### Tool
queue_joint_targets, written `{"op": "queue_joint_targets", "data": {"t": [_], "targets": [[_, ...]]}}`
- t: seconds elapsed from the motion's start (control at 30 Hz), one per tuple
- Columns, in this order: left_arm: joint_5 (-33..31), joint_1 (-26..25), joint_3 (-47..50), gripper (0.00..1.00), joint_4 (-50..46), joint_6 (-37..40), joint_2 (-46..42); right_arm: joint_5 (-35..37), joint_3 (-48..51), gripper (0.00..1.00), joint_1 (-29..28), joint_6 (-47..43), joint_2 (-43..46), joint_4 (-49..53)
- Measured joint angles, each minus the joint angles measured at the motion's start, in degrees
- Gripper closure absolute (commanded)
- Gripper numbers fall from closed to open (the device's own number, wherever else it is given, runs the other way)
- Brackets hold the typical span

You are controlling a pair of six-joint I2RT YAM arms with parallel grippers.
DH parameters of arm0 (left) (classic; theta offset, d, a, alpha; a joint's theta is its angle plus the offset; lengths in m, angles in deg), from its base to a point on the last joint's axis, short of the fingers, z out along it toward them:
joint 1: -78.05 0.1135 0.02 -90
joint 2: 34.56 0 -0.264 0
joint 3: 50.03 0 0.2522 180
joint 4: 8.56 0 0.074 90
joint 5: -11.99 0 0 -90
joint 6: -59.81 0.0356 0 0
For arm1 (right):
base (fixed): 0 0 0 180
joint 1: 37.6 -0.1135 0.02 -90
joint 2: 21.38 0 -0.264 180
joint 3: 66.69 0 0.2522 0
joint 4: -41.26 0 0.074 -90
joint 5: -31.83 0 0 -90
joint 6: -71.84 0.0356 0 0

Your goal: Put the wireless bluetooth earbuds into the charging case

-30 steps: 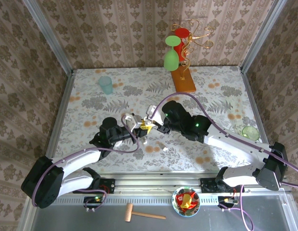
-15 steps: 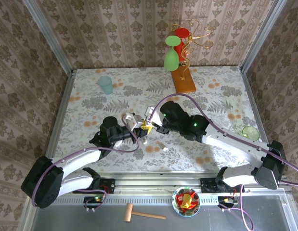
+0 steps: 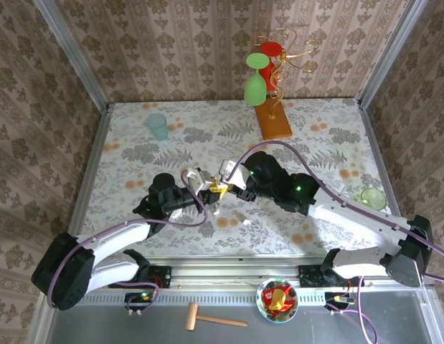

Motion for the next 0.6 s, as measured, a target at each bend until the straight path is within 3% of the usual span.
{"op": "queue_joint_targets", "data": {"t": [0.27, 0.43, 0.6], "targets": [[0.0, 0.0, 0.2, 1.00, 2.2, 0.1, 0.0, -7.7, 3.5, 0.29, 6.3, 7.8, 5.6, -4.3], [0.7, 0.0, 1.0, 1.00, 3.4, 1.5, 0.0, -14.8, 3.6, 0.21, 13.3, 18.5, 5.9, -7.4], [1.8, 0.0, 1.7, 1.00, 4.0, 3.1, 0.0, -20.4, 3.4, 0.19, 15.0, 25.2, 5.3, -7.9]]}}
